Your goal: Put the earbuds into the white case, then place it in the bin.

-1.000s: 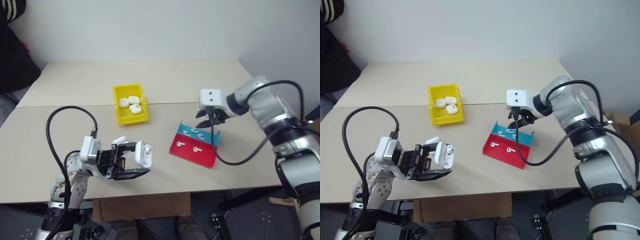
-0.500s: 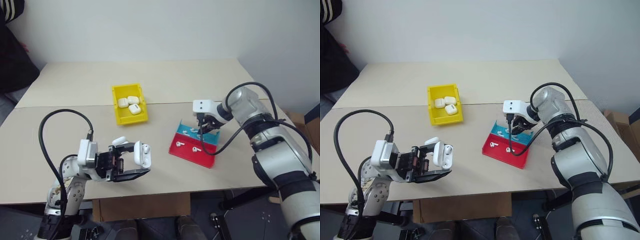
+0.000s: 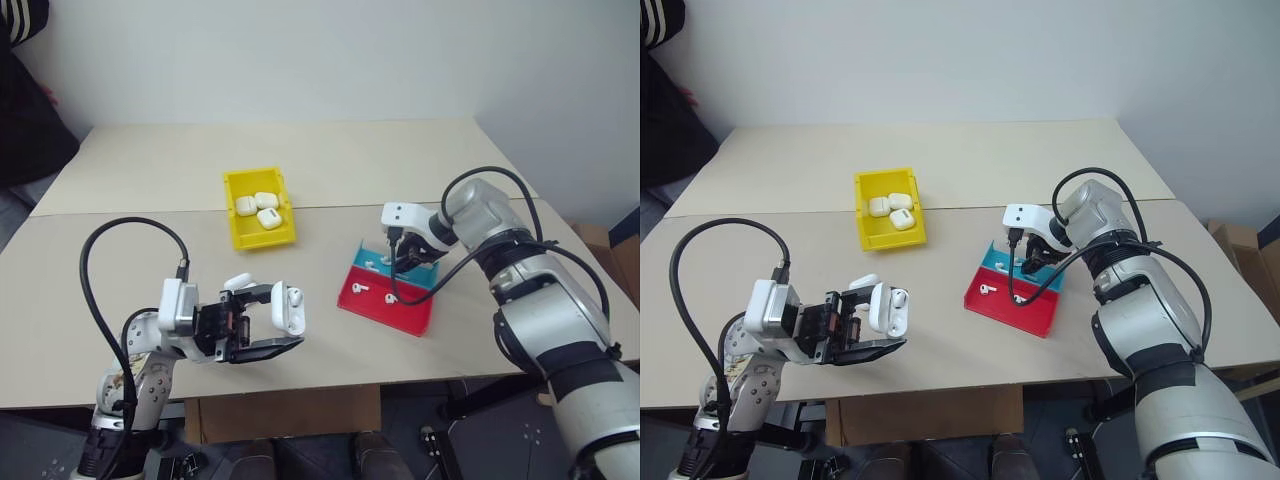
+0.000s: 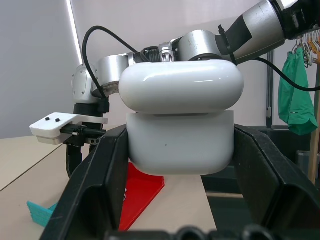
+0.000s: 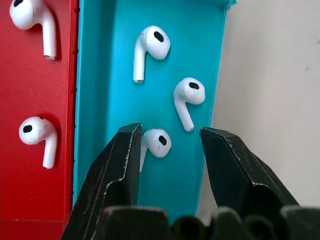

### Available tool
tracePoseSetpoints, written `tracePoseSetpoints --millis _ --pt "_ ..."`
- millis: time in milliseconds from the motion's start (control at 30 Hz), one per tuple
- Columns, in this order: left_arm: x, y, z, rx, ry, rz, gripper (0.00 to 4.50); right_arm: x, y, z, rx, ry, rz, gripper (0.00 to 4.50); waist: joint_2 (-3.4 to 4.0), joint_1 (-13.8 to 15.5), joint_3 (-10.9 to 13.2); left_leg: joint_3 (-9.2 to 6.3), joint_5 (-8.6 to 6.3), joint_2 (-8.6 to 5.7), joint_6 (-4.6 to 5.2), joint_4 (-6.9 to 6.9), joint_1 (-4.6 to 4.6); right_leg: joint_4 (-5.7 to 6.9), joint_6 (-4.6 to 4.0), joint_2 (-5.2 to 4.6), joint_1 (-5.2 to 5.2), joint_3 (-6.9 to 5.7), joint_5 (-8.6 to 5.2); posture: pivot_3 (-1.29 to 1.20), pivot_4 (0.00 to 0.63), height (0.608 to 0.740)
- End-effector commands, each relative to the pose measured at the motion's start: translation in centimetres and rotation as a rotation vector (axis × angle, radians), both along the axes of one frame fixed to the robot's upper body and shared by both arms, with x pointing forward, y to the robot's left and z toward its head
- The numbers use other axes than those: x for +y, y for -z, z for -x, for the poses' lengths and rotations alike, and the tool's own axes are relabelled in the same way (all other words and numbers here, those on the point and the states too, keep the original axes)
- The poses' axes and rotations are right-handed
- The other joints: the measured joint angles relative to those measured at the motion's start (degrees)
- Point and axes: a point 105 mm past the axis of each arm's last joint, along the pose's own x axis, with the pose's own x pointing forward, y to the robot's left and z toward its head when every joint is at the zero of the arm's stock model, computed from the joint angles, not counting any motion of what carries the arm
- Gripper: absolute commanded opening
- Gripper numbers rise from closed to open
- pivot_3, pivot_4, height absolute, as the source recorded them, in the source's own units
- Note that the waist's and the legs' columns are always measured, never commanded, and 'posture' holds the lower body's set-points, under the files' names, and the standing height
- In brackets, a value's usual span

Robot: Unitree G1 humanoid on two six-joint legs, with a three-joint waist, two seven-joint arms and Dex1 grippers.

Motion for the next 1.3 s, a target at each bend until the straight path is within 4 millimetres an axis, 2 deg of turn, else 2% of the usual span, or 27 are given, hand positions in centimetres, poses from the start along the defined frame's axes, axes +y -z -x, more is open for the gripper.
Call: tracePoseSetpoints --millis 33,700,1200,1267,1300 --pt "-0.2 -0.6 0.2 -0.042 0.004 0.007 2.78 0.1 -1.1 -0.2 -0.023 0.021 -0.016 2.3 0.0 -0.01 0.0 0.0 0.0 0.0 0.0 0.0 0.0 0.0 0.0 0.0 0.0 0.0 0.0 0.0 0.15 0.74" --pt "-0.3 -0.4 0.1 -0.045 0.004 0.001 2.78 0.0 0.6 0.1 0.013 0.076 0.0 2.3 0.0 -0.03 0.0 0.0 0.0 0.0 0.0 0.0 0.0 0.01 0.0 0.0 0.0 0.0 0.0 0.0 0.15 0.74" --pt "-0.3 -0.3 0.0 -0.047 0.0 -0.003 2.78 -0.3 1.0 0.1 0.012 0.094 0.003 2.3 0.0 -0.04 0.0 0.0 0.0 0.0 0.0 0.0 0.02 0.01 0.0 0.0 0.01 0.0 0.0 0.0 0.15 0.74" --pt "-0.4 -0.3 0.0 -0.048 0.001 -0.003 2.78 -0.3 1.1 0.1 0.014 0.092 0.007 1.92 0.0 -0.04 0.0 0.0 0.0 0.0 0.0 0.0 0.02 0.01 0.0 0.0 0.02 0.0 0.0 0.0 0.15 0.74" --pt "-0.4 -0.3 0.0 -0.048 0.001 -0.003 2.78 -0.3 1.1 0.1 0.015 0.092 0.007 1.92 0.0 -0.04 0.0 0.0 0.0 0.0 0.0 0.0 0.02 0.01 0.0 0.0 0.02 0.0 0.0 0.0 0.15 0.74"
